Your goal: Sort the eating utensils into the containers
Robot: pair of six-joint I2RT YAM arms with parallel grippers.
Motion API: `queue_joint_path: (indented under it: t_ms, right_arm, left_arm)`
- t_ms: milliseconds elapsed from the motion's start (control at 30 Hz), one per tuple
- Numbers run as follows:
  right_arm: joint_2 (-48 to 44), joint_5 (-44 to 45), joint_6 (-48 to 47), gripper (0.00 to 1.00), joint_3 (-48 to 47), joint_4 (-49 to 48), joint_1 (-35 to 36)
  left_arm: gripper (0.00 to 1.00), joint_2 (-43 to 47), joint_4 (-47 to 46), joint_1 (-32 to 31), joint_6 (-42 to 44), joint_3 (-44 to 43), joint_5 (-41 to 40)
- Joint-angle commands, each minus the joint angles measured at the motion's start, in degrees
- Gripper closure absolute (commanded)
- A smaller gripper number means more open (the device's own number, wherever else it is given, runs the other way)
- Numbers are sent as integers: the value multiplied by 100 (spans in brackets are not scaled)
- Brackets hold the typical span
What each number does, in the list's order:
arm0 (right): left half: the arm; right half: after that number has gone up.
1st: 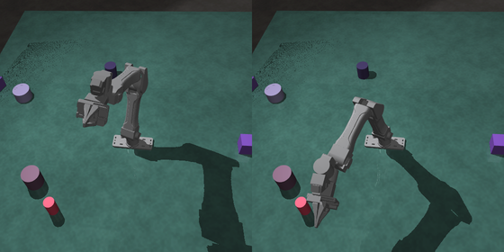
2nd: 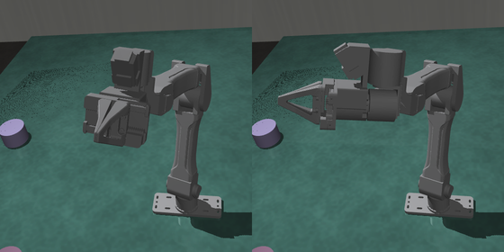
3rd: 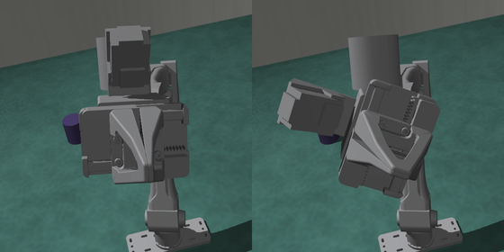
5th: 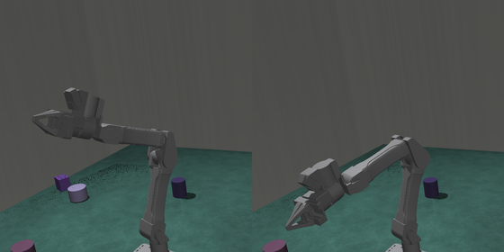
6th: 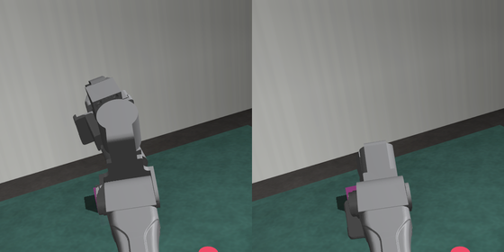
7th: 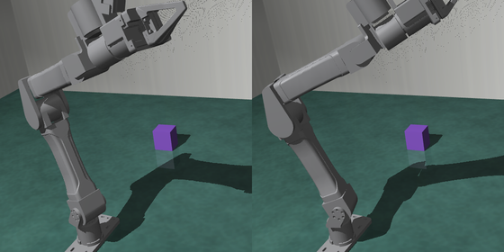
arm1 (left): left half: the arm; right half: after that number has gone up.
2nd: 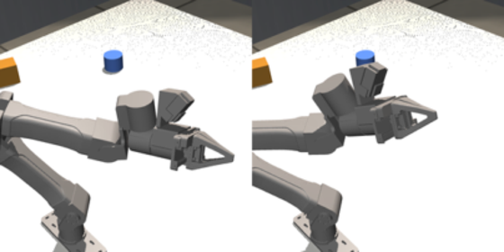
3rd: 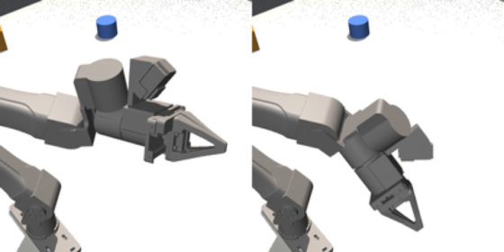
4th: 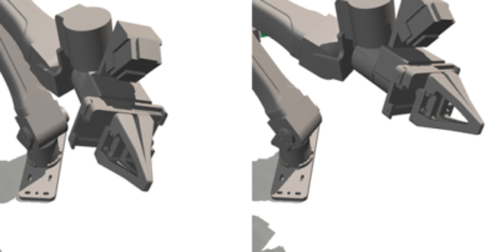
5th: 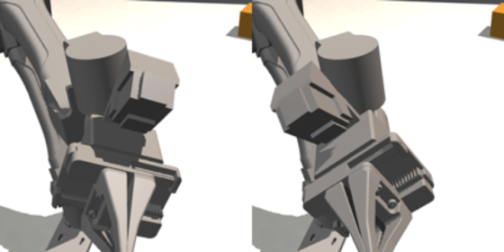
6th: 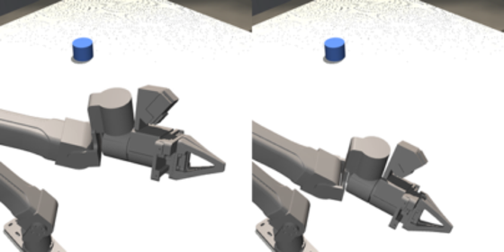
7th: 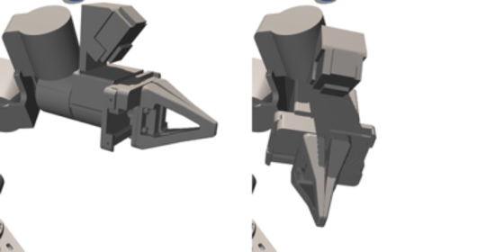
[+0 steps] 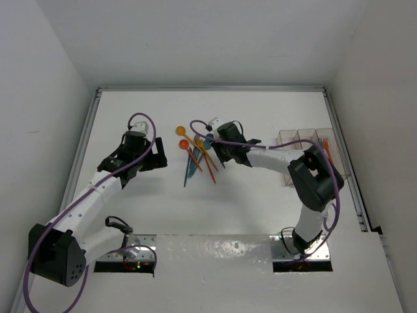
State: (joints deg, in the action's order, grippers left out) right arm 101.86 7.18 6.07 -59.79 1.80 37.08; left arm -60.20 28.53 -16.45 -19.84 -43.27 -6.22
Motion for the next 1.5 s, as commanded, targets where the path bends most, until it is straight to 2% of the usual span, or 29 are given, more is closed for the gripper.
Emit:
queue_joint_path:
  t_ms: [0, 267, 633, 733, 767, 800, 867, 1033, 1267, 1467]
  right_arm:
    - [297, -182, 281, 70, -489, -488, 150]
    - [1116, -226, 404, 72, -999, -663, 291]
    - [1652, -155, 413, 75, -1061, -778, 291]
    - [1626, -86, 404, 86, -895, -796, 291]
    - [1600, -59, 387, 96, -868, -804, 291]
    - [1574, -33, 361, 100, -850, -787, 291]
    - [1503, 3, 299, 100, -771, -778, 291]
    - [924, -15, 88, 100, -779, -822, 291]
    - [-306, 222, -861, 100, -833, -445, 90]
    - [-1475, 143, -1282, 100, -297, 56, -1061]
  left_arm:
    - [11, 149, -146, 1, -47, -42, -125]
    - [11, 123, -129, 1, -47, -33, -169]
    - [11, 114, -120, 1, -47, -24, -204]
    - [11, 105, -129, 10, -47, -33, -196]
    - [11, 105, -129, 1, -47, -33, -196]
    - [11, 114, -129, 1, -47, -33, -187]
    - [11, 123, -120, 1, -47, -41, -187]
    - [11, 141, -111, 1, -47, -50, -196]
    - [11, 185, -102, 1, -47, -59, -169]
    - [11, 229, -85, 1, -47, -59, -160]
